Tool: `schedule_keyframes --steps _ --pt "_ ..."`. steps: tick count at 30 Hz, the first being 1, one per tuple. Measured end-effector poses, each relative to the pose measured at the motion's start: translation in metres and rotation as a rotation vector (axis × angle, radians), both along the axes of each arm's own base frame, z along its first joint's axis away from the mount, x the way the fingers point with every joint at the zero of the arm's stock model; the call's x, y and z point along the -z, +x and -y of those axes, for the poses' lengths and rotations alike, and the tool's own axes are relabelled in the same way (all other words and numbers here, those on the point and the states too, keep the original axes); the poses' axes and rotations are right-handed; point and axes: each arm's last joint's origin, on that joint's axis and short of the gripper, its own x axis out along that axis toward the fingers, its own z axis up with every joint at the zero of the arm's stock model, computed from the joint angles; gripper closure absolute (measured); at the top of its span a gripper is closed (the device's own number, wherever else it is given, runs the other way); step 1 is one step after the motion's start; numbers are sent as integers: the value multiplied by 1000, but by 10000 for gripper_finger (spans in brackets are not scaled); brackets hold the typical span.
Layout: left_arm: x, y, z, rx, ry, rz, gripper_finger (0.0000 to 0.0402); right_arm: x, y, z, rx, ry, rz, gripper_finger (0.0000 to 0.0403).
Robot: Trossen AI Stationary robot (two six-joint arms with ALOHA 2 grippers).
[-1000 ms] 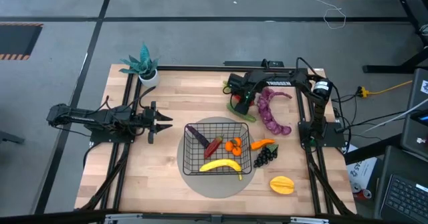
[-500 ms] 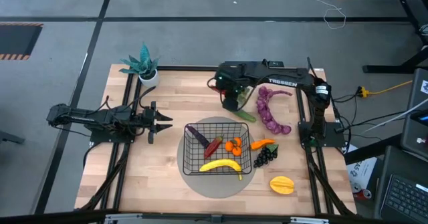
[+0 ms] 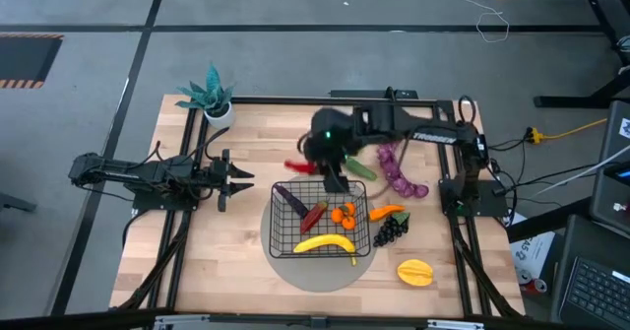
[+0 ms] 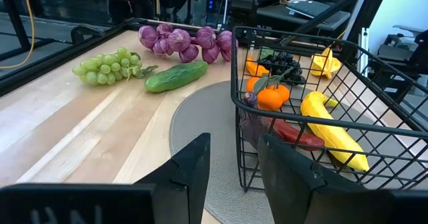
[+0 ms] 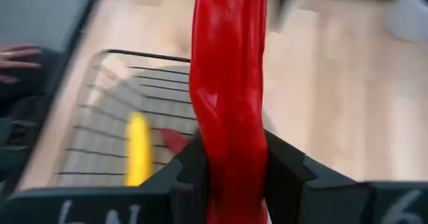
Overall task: Build produce basket
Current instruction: Put the red chili pepper into the black wire basket
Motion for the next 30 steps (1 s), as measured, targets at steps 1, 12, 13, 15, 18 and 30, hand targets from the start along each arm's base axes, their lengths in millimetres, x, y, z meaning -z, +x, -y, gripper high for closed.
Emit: schedule_keyframes --steps 1,12,13,15,18,30 --pt "0 0 0 0 0 0 280 0 0 -7 -13 11 -4 303" --pt "0 0 0 0 0 0 280 8 -15 -63 87 -24 -152 303" --pt "0 0 0 0 0 0 280 9 -17 -66 112 -43 -167 303" --pt "0 0 0 0 0 0 280 11 -20 -72 175 -87 -183 303" --pt "0 0 0 0 0 0 280 13 -26 -78 269 -156 -203 303" --pt "0 0 0 0 0 0 280 15 -35 -90 410 -217 -215 294"
